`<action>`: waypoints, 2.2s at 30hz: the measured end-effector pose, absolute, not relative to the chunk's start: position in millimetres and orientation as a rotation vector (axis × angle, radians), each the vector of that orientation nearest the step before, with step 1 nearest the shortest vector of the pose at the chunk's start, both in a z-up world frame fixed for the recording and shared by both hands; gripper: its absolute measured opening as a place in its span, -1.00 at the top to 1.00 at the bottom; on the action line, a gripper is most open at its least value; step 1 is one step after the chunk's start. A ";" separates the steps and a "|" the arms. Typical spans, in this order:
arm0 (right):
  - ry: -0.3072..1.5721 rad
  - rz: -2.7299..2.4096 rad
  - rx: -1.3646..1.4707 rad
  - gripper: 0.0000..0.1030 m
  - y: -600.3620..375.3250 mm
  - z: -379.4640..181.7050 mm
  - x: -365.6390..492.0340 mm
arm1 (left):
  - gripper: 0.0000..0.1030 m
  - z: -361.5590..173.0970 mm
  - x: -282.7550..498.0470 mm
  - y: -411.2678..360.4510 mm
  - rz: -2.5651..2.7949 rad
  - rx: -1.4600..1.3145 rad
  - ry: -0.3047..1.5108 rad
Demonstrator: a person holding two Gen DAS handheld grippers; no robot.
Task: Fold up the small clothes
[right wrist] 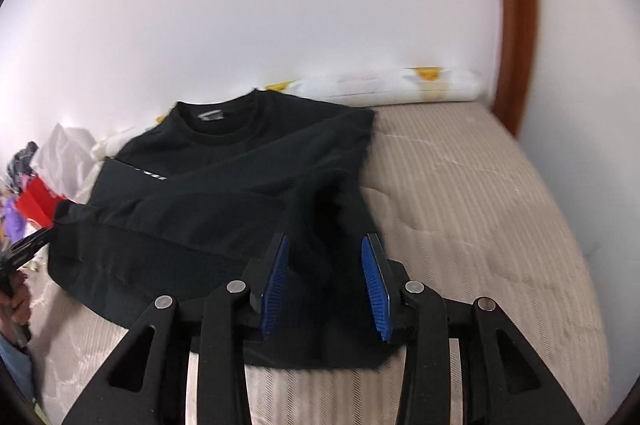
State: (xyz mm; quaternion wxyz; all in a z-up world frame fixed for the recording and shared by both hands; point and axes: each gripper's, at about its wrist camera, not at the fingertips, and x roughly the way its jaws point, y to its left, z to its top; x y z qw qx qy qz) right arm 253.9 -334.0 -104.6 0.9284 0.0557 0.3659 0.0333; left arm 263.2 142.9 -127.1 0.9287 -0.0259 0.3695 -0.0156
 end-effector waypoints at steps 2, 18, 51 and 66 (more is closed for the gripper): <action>0.772 0.035 0.106 0.26 -343.8 -109.6 247.1 | -0.16 -137.0 246.9 151.9 -0.039 -0.080 0.777; 0.886 0.100 0.344 0.14 -364.1 -166.0 271.5 | -0.37 -171.9 253.5 171.2 -0.074 -0.207 0.861; 0.772 0.055 0.202 0.78 -357.4 -139.7 114.0 | 0.68 -154.7 108.3 152.1 -0.179 -0.127 0.858; 0.753 0.154 0.149 0.51 -299.8 -112.6 87.6 | 0.30 -121.6 80.1 146.6 -0.160 -0.204 0.782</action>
